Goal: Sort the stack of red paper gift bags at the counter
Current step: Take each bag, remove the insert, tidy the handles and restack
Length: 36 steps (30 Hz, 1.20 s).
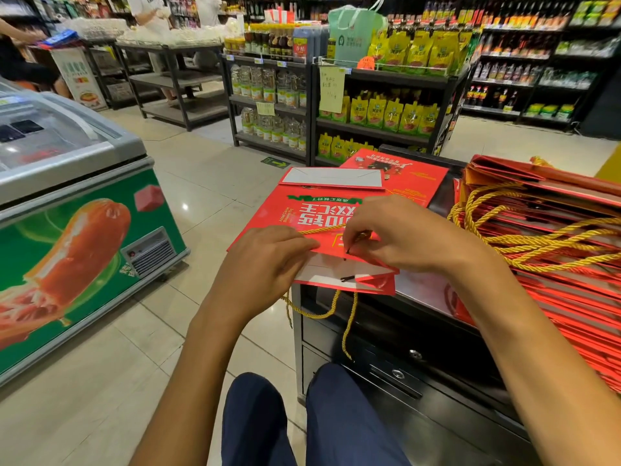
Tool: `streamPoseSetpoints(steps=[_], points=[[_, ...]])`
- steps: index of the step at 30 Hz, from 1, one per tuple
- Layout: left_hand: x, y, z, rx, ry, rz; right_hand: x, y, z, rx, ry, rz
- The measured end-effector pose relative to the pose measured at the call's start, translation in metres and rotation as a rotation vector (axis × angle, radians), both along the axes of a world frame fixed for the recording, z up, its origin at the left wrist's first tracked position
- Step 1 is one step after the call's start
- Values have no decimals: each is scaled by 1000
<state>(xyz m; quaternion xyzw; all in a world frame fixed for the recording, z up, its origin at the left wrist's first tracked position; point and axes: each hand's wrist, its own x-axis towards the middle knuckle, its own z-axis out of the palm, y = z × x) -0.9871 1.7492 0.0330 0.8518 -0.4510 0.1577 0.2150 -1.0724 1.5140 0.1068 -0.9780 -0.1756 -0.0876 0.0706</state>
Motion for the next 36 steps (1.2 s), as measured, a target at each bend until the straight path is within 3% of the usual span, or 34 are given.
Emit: streamPoseSetpoints(steps=[4, 11, 20, 27, 36], points=[[3, -1, 4, 5, -21, 16, 2, 3, -1, 1, 16, 31], [6, 1, -5, -74, -41, 88, -11, -4, -12, 239, 80, -54], [-41, -17, -20, -475, -219, 245, -8, 5, -28, 406, -79, -157], [-57, -51, -19, -707, 493, 225, -5, 12, -37, 451, -91, -152], [-52, -59, -14, -722, 626, 280, -4, 11, -45, 482, -123, -155]])
